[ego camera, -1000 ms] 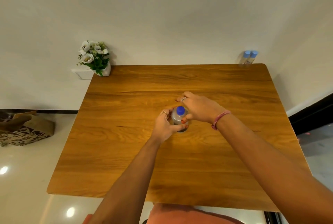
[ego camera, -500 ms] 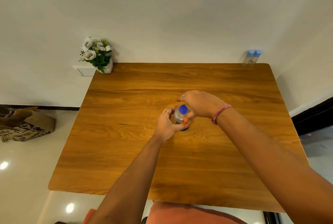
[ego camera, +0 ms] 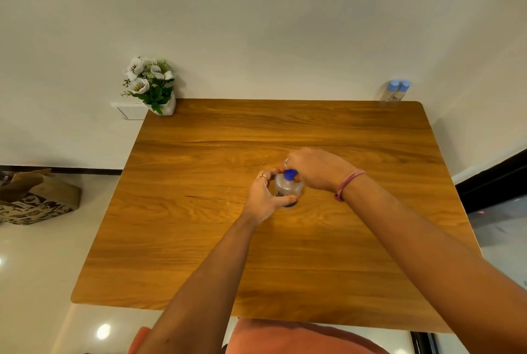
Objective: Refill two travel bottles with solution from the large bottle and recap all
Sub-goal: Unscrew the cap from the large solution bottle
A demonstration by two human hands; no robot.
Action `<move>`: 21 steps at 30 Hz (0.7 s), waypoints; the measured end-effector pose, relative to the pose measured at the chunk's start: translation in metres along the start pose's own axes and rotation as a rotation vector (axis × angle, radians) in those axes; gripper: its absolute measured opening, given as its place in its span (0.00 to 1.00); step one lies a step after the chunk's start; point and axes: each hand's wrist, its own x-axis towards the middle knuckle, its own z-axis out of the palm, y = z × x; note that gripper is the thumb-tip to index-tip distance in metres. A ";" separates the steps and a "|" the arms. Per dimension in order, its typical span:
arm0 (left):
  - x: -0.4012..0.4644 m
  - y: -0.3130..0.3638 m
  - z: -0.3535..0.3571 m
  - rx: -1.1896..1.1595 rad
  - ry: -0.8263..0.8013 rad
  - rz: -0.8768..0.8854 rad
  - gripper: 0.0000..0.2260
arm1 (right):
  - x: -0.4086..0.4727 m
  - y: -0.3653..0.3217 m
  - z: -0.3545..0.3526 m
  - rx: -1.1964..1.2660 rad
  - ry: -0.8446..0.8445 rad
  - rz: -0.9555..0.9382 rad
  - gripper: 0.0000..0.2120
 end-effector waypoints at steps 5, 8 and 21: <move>0.000 0.000 -0.001 0.011 -0.019 -0.016 0.31 | -0.003 -0.009 0.000 -0.145 0.096 0.134 0.19; 0.000 0.002 -0.001 0.007 -0.020 -0.033 0.32 | -0.004 -0.005 -0.006 -0.118 -0.020 0.178 0.30; 0.002 0.004 -0.001 0.029 -0.044 -0.031 0.33 | -0.001 -0.014 -0.002 -0.104 -0.042 0.158 0.23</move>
